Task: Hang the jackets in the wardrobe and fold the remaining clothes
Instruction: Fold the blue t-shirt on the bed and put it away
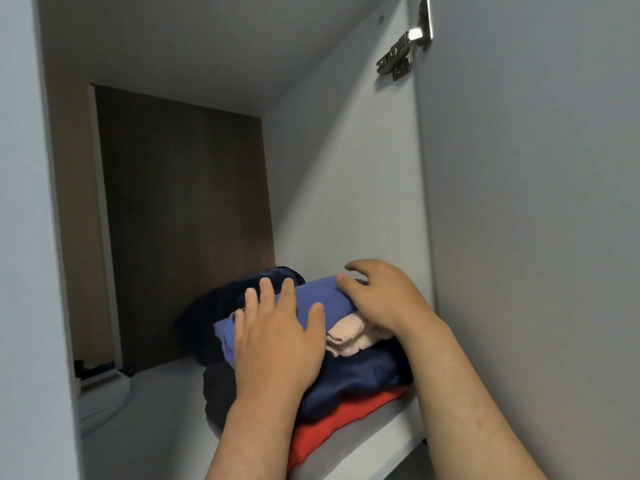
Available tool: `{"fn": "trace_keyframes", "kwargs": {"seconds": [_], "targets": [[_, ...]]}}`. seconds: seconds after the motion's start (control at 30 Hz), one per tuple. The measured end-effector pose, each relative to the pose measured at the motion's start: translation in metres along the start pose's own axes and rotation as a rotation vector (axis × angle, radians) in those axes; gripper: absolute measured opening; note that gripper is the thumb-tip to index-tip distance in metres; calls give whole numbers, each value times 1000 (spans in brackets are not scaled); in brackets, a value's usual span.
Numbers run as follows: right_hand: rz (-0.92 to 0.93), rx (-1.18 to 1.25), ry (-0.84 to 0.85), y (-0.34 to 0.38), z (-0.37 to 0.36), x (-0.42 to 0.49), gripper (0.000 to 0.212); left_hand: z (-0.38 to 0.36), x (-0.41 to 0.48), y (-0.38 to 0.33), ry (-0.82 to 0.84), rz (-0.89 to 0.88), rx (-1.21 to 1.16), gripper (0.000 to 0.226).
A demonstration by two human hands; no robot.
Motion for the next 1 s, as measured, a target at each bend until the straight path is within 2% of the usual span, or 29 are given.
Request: {"fn": "trace_keyframes", "kwargs": {"seconds": [0.13, 0.33, 0.47, 0.6, 0.7, 0.8, 1.0], "targets": [[-64, 102, 134, -16, -19, -16, 63, -23, -6, 8, 209, 108, -61, 74], [-98, 196, 162, -30, -29, -23, 76, -25, -8, 10, 251, 135, -58, 89], [-116, 240, 147, -35, -30, -26, 86, -24, -12, 9, 214, 116, -55, 91], [-125, 279, 27, -35, -29, -36, 88, -24, -17, 9, 127, 40, -34, 92], [-131, 326, -90, -35, -23, -52, 79, -18, -24, 8, -31, -5, -30, 82], [-117, 255, -154, -37, -13, -74, 69, -12, -35, 7, -141, -32, -75, 64], [-47, 139, -176, -28, 10, -123, 56, -3, -75, 10, -140, -93, -233, 65]]}}
Point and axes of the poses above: each hand's wrist, its own x-axis towards the middle knuckle, its own z-axis out of the back of the hand, y = z × x, the point moved 5 cm from there along x, towards the middle knuckle, and after that the axes turned 5 degrees about -y, right-handed, at the moved point
